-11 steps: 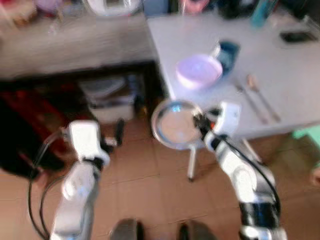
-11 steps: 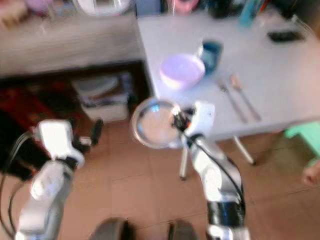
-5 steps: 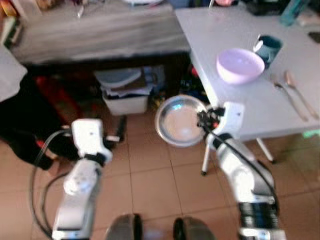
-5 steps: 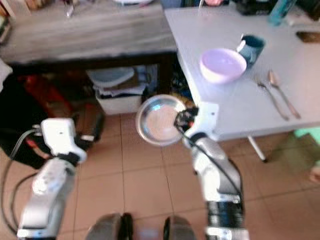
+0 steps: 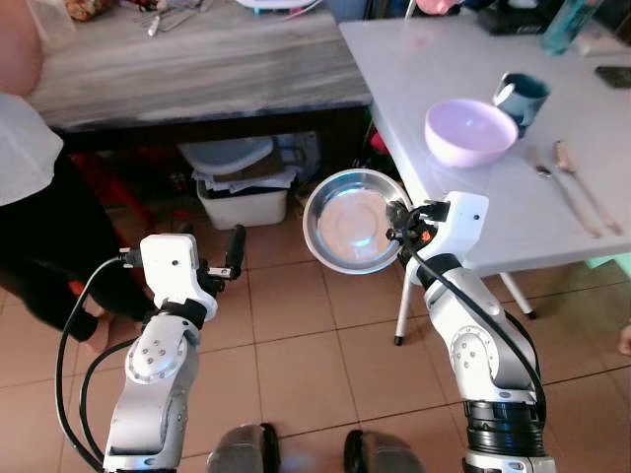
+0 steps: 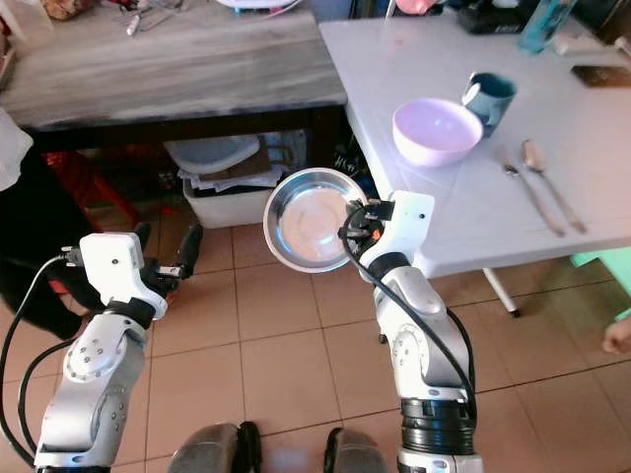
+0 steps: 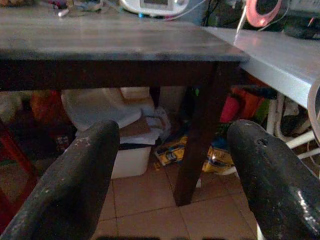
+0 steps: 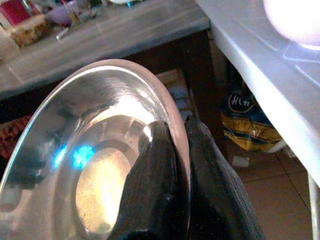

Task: Setting the table

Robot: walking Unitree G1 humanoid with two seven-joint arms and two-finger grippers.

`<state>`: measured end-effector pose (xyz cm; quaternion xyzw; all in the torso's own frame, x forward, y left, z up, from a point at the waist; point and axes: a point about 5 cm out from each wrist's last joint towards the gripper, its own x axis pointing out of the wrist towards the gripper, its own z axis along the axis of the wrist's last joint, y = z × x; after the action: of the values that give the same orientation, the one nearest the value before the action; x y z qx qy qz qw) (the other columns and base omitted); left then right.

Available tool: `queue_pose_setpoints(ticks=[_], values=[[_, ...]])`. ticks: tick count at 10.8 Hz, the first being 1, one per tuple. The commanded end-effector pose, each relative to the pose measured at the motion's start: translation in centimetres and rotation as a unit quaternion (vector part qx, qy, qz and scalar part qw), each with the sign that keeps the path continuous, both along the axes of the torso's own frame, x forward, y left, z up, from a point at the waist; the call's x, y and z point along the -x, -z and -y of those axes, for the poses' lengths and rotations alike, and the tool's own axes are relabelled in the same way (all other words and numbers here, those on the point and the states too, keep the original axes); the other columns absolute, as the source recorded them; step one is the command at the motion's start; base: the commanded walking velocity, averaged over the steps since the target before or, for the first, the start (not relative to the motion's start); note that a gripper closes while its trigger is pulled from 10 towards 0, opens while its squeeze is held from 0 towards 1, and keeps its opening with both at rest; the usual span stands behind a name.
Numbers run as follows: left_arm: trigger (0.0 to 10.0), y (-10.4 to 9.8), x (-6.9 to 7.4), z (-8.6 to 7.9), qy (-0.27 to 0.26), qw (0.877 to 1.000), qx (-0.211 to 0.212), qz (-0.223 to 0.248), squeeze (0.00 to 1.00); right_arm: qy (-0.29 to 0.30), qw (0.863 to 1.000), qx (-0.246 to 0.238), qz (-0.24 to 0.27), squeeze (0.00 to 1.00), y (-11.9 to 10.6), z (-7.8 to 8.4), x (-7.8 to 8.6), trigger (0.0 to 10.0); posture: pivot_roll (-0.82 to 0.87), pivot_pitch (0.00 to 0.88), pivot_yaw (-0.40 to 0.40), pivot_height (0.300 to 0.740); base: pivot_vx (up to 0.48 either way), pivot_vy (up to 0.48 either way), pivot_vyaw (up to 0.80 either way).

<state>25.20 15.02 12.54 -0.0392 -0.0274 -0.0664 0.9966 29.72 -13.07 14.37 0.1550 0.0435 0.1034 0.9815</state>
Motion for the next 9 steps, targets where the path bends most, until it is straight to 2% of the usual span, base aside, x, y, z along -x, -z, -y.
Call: queue_pose_setpoints(ticks=[1,5,9], values=[[10.0,0.07,0.35,0.12,0.011,1.000,-0.001,-0.002,0.00,0.003,1.000,0.010,0.020,0.00,-0.65,0.18,0.26,10.0,-0.04,0.115,0.007,0.740,0.000,0.000,0.00],[10.0,-0.03,0.19,0.53,0.018,1.000,0.005,0.002,0.00,0.020,0.999,0.026,0.038,0.00,-1.24,1.03,0.02,10.0,-0.05,0.121,0.003,0.740,0.296,0.000,0.62],[10.0,-0.10,0.23,0.54,0.023,1.000,0.003,0.008,0.00,0.022,0.998,0.034,0.055,0.00,-1.59,0.97,0.23,10.0,-0.05,0.120,0.005,0.740,0.430,0.000,0.74]])
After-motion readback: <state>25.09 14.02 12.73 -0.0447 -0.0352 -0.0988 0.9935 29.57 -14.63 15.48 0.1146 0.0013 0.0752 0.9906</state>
